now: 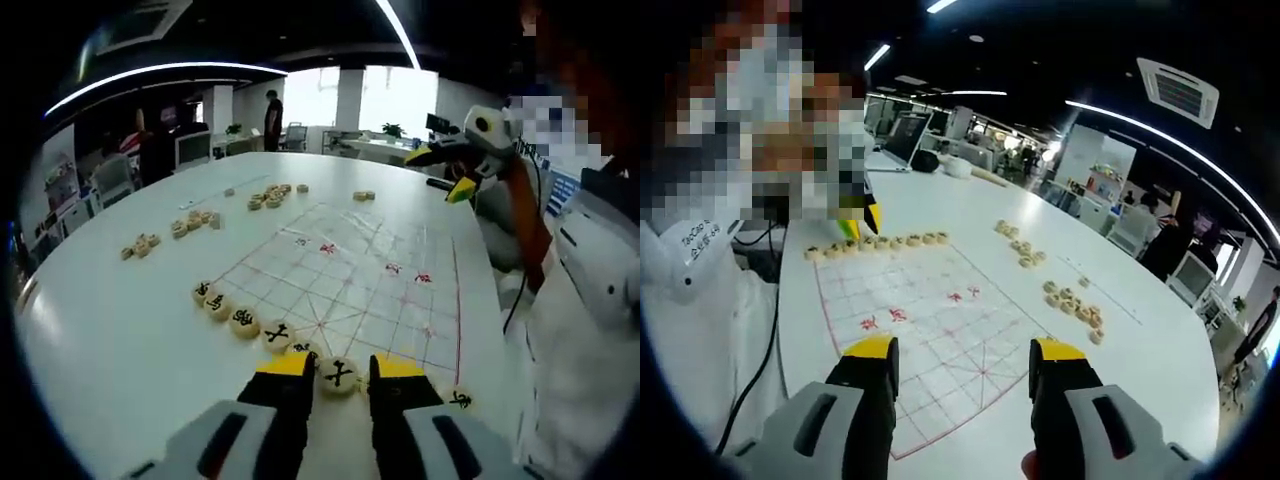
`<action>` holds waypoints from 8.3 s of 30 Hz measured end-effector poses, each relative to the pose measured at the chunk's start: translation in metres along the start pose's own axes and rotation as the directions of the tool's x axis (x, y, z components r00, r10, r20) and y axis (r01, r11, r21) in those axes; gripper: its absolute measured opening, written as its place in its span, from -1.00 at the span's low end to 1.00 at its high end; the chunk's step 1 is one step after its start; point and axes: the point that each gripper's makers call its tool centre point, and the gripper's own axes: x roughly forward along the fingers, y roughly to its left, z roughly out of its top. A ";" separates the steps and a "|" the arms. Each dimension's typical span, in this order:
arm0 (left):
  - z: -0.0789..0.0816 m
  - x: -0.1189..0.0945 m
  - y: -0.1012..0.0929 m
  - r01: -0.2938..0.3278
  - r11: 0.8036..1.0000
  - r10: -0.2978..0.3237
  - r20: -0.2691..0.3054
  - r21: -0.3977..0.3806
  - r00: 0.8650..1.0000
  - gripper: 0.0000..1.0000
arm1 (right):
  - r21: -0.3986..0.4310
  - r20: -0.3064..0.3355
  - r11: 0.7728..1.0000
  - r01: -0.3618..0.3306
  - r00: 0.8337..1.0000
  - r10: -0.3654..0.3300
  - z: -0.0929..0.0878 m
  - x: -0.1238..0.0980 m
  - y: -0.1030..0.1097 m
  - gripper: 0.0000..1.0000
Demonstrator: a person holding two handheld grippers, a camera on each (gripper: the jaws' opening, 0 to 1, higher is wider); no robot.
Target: Pick up the chess pieces one by one and place each piece onto its starting position on the chessboard, setting the pieces on their correct points until all the chess pieces are arranged in the starting layout
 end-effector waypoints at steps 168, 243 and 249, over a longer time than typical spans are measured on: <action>0.069 0.088 0.092 -0.066 0.998 0.065 0.048 0.002 0.997 -0.26 | 0.063 0.063 0.998 -0.025 0.998 0.021 0.010 -0.004 -0.001 0.14; 0.160 0.183 0.140 -0.180 0.984 0.176 0.167 0.010 0.970 -0.63 | 0.085 0.045 0.994 0.070 0.996 -0.074 0.005 -0.020 -0.023 0.13; 0.149 0.154 0.127 -0.166 0.986 0.163 0.182 0.000 0.970 -0.63 | 0.081 0.047 0.994 0.067 0.996 -0.071 0.006 -0.020 -0.022 0.13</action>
